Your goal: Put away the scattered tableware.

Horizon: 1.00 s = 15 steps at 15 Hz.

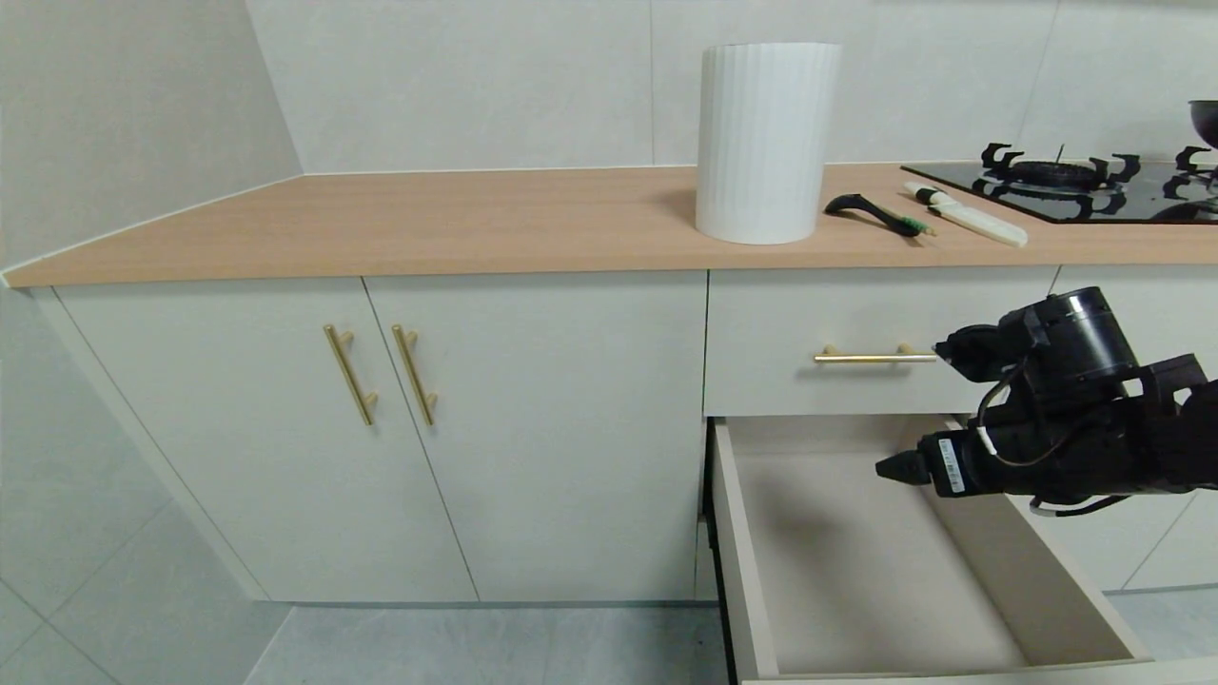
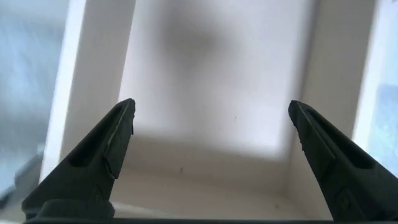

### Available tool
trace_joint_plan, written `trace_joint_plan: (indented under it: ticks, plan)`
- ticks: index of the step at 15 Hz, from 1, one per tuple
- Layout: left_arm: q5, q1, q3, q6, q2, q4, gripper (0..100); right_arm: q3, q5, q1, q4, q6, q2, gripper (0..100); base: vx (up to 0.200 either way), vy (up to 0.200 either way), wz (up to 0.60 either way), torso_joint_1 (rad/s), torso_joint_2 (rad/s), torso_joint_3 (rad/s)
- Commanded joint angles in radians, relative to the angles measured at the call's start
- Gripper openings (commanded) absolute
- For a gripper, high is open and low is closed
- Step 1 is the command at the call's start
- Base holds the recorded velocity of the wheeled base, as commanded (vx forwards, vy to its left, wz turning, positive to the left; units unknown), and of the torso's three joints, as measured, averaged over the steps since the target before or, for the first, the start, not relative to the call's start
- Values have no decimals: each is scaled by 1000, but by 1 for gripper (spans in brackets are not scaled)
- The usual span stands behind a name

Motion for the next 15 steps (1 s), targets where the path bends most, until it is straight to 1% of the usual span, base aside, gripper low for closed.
trace_joint_plan:
  ticks: [1, 8, 12, 15]
  plan:
    - [0, 0, 0, 0, 0, -1, 100, 3, -1, -12, -11, 0, -30, 100, 0, 0, 0, 0, 0, 0]
    - [0, 0, 0, 0, 0, 1, 100, 11, -2, -15, -17, -3, -61, 100, 0, 0, 0, 2, -9, -3]
    - [0, 0, -1, 0, 0, -1, 100, 12, -4, -16, -17, -3, -61, 100, 0, 0, 0, 67, -256, -249]
    - [0, 0, 0, 0, 0, 1, 100, 12, -4, -18, -17, -4, -62, 100, 0, 0, 0, 167, -533, -294]
